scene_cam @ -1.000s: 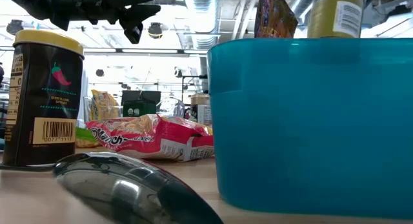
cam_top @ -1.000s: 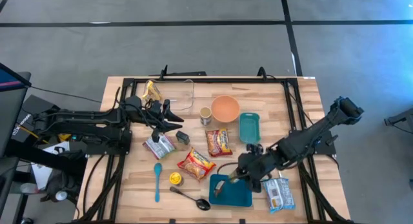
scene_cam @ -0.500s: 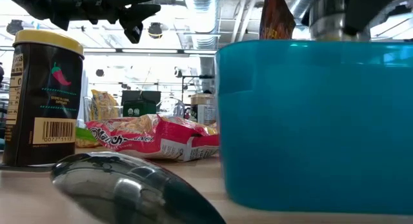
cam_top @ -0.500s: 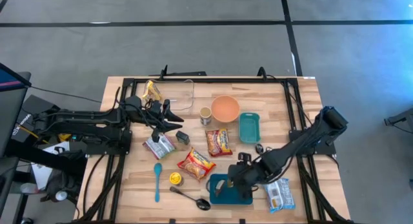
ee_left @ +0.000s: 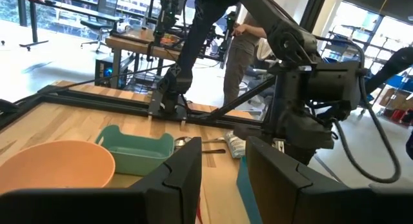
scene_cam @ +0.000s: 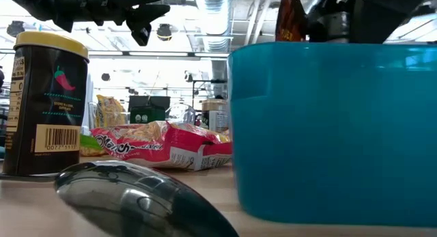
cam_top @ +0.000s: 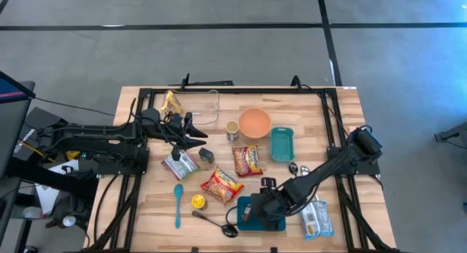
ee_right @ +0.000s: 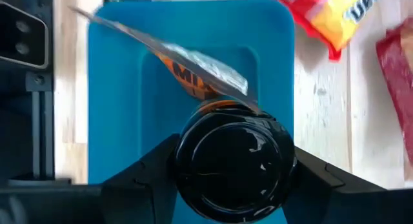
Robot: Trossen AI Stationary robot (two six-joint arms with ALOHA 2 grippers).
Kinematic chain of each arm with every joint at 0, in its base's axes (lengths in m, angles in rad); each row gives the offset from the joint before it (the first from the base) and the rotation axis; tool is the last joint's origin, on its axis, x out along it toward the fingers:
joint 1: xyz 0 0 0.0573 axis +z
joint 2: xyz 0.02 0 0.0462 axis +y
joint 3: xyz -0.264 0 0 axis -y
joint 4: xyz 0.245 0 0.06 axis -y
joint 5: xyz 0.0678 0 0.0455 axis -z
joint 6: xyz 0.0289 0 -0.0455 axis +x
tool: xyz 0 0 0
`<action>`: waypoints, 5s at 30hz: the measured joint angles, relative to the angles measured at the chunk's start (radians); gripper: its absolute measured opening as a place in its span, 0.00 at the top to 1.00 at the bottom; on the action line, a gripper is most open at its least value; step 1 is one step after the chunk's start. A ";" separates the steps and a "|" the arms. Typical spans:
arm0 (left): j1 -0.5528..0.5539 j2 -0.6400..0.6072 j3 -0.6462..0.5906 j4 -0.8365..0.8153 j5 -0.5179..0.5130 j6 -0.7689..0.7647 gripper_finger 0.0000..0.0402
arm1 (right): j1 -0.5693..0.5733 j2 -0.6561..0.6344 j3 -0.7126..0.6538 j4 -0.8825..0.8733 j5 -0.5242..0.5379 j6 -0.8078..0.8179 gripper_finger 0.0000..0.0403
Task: Pick & Place Food Item
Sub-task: Put the black seasoning bottle into the blue bin, then put the top black spoon into the green bin
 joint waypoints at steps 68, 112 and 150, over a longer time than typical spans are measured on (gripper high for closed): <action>0.000 0.000 0.000 0.000 0.000 0.000 0.71 | -0.057 -0.080 0.072 -0.135 -0.080 0.002 0.39; 0.000 0.000 0.000 0.000 0.000 0.000 0.71 | -0.126 -0.175 -0.178 -0.678 0.088 0.448 0.61; 0.000 0.000 0.000 0.004 0.000 0.000 0.71 | -0.106 -0.507 -0.559 -0.257 0.017 0.740 0.76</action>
